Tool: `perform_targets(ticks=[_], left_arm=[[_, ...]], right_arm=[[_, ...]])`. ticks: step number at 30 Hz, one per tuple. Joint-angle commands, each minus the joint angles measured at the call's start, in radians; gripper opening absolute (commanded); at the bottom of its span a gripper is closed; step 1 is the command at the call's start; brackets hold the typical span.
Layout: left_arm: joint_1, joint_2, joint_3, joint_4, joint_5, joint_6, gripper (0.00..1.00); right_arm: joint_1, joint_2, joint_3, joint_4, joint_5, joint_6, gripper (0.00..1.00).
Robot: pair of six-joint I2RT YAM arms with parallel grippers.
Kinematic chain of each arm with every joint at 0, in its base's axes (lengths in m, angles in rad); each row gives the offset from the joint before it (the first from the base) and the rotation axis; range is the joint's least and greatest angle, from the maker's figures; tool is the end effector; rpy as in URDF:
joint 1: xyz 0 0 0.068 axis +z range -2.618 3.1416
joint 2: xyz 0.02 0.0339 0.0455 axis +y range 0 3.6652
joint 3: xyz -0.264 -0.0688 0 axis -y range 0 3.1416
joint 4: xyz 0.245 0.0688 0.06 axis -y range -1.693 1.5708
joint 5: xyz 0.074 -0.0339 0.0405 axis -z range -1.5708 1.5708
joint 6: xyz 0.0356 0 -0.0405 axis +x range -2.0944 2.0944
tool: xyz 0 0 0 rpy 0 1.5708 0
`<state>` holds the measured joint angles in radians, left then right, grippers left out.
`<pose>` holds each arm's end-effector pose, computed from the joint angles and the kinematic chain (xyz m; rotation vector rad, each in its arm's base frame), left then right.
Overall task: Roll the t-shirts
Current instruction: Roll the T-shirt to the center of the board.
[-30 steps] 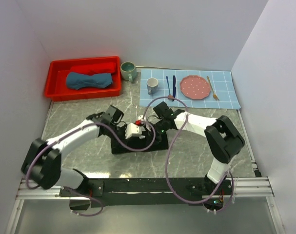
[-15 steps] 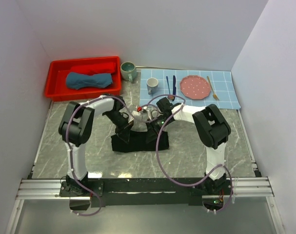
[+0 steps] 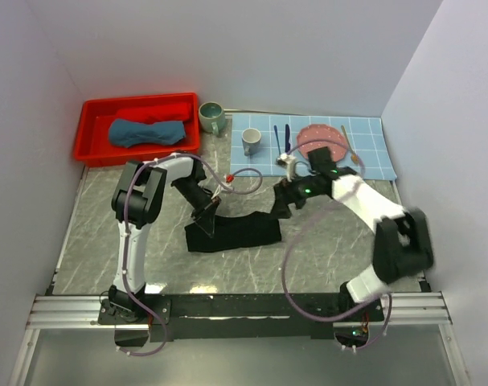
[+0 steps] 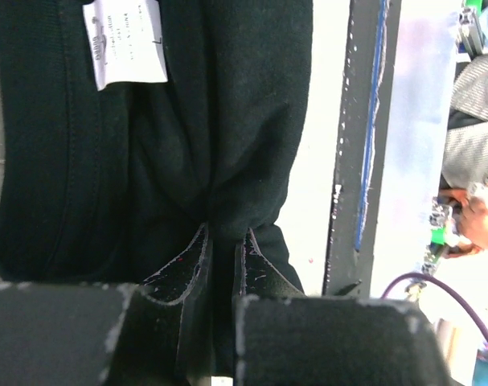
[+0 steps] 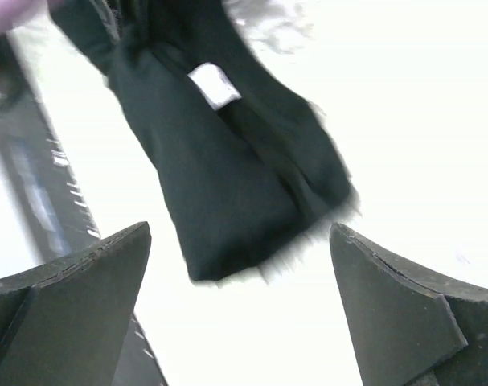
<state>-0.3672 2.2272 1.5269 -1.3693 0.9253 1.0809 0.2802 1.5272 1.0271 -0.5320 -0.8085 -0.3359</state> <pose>0.3272 -0.1563 0.1268 -1.4927 -2.1928 1.4639 0.2839 0.1085 0.2278 -1.0005 2.2072 1.0107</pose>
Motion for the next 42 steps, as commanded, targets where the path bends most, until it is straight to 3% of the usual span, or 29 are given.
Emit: perform_targets(ticks=[1, 6, 11, 17, 23, 32, 35, 42], left_arm=[[-0.049, 0.060, -0.017, -0.004, -0.160, 0.044, 0.03], [-0.064, 0.103, 0.002, -0.004, -0.160, 0.018, 0.03], [-0.064, 0.164, 0.012, -0.005, -0.164, -0.033, 0.03], [-0.061, 0.195, 0.018, -0.005, -0.163, -0.041, 0.03], [-0.056, 0.203, 0.015, -0.008, -0.180, -0.038, 0.03], [-0.039, 0.213, 0.022, -0.010, -0.181, -0.029, 0.02], [-0.036, 0.219, 0.030, -0.010, -0.181, -0.033, 0.02], [-0.027, 0.215, 0.038, -0.010, -0.174, -0.044, 0.02]], right_arm=[[0.039, -0.316, -0.125, -0.025, 0.141, -0.251, 1.00], [0.337, -0.645, -0.447, 0.342, 0.344, -0.495, 1.00], [0.523, -0.674, -0.619, 0.493, 0.371, -0.722, 1.00], [0.668, -0.553, -0.723, 0.754, 0.468, -0.805, 0.98], [0.737, -0.357, -0.801, 1.069, 0.574, -0.919, 0.98], [0.751, 0.115, -0.806, 1.571, 0.738, -1.060, 0.97], [0.749, 0.236, -0.789, 1.742, 0.778, -1.097, 0.91], [0.749, 0.186, -0.803, 1.709, 0.744, -1.069, 0.85]])
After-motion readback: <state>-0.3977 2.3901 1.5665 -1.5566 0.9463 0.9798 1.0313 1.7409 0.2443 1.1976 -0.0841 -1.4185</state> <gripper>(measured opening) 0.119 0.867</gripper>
